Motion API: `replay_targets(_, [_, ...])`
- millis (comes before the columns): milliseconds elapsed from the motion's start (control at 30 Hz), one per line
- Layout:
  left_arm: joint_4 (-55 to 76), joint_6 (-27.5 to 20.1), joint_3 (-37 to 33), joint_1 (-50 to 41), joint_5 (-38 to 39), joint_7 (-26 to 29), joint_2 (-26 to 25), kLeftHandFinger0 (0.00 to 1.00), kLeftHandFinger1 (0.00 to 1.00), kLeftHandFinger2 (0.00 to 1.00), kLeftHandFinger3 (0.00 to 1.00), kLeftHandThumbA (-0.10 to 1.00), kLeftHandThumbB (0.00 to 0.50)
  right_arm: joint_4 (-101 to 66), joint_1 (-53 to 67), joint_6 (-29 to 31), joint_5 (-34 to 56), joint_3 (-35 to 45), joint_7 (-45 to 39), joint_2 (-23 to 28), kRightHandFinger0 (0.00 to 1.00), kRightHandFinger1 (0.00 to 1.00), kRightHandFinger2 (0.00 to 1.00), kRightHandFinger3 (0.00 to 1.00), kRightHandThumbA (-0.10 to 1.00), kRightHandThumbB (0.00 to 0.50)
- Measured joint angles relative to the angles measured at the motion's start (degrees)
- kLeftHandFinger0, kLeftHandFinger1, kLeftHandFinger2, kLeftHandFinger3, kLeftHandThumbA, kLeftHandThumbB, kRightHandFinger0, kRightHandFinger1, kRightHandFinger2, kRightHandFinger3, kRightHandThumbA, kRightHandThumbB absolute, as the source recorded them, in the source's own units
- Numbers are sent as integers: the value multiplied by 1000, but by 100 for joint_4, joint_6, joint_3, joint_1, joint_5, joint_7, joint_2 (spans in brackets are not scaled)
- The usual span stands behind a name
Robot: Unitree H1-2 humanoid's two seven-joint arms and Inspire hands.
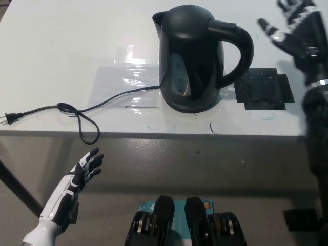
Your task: A kettle and its base are kept separately on the desk infront of the robot and the robot uses its right hand to lift the kettle by its handle and places it on its base to align it correctly.
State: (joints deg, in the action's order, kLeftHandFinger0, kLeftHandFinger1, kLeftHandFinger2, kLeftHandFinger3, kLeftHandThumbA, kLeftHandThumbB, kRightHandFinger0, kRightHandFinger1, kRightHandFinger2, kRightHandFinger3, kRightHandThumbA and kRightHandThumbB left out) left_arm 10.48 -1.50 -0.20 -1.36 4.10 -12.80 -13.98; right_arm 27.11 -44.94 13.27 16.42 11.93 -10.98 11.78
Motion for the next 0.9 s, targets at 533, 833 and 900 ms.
replay_targets(533, [-81,7,3,-4,-1,1,10,1000,1000,1000,1000,1000,90,-3320,2492,-141,-377,47,165,49,1000,1000,1000,1000,1000,497])
replay_targets(833, [-78,-26,20,11,0,0,8,1000,1000,1000,1000,1000,104,-3877,4225,198,-906,-261,144,45,1000,1000,1000,1000,1000,500])
replay_targets(900, [-77,-33,22,11,0,0,8,1000,1000,1000,1000,1000,111,-3827,4295,244,-927,-320,143,29,1000,1000,1000,1000,1000,479])
